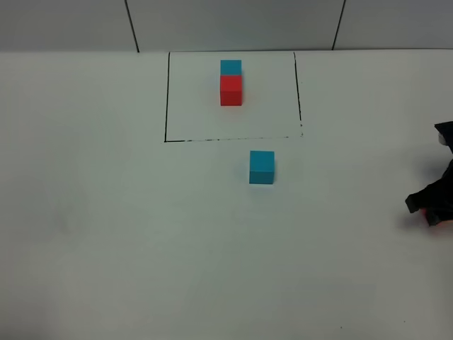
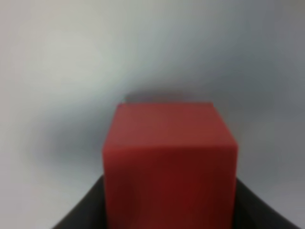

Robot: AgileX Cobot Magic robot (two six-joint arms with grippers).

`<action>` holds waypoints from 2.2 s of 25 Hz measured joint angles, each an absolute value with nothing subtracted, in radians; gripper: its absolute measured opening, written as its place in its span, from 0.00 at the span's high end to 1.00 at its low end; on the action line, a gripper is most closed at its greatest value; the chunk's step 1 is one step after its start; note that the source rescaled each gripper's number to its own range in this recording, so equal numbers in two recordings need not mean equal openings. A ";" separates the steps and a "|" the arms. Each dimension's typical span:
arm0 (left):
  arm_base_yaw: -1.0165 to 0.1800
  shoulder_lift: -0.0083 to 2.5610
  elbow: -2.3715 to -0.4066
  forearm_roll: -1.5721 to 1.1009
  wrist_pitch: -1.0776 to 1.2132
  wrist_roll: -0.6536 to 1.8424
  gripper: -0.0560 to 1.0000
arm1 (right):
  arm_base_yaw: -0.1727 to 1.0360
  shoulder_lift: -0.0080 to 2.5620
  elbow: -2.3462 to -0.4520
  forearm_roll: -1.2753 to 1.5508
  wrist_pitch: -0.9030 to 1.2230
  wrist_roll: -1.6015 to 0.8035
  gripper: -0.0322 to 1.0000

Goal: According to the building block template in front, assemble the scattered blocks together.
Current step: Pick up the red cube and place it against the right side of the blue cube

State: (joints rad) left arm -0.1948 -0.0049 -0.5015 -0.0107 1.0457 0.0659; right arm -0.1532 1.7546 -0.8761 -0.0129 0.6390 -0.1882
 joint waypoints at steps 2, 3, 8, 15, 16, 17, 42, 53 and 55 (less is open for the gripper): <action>-0.195 -0.005 -0.502 -0.011 1.046 0.066 0.66 | -0.114 1.741 -0.911 -0.013 0.688 -0.315 0.96; -0.195 -0.005 -0.502 -0.011 1.046 0.066 0.66 | -0.085 1.740 -0.927 -0.012 0.711 -0.403 0.96; -0.195 -0.005 -0.502 -0.011 1.046 0.066 0.66 | 0.101 1.764 -1.050 -0.011 0.817 -0.816 0.96; -0.195 -0.005 -0.502 -0.011 1.045 0.066 0.66 | 0.300 1.936 -1.318 -0.102 0.911 -0.933 0.96; -0.195 -0.005 -0.502 -0.011 1.045 0.066 0.66 | 0.314 1.961 -1.350 -0.111 0.921 -0.938 0.96; -0.195 -0.005 -0.502 -0.011 1.045 0.066 0.66 | 0.327 1.990 -1.381 -0.118 0.932 -0.945 0.96; -0.195 -0.005 -0.502 -0.011 1.045 0.067 0.66 | 0.354 2.195 -1.554 -0.060 0.879 -1.032 0.96; -0.195 -0.005 -0.502 -0.011 1.045 0.067 0.66 | 0.354 2.197 -1.557 -0.036 0.856 -1.032 0.96; -0.195 -0.005 -0.502 -0.011 1.045 0.067 0.66 | 0.354 2.198 -1.557 -0.028 0.850 -1.032 0.96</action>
State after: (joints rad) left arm -0.1948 -0.0049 -0.5015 -0.0107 1.0448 0.0667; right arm 0.3542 2.1983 -1.5567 -0.0282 0.8505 -1.0324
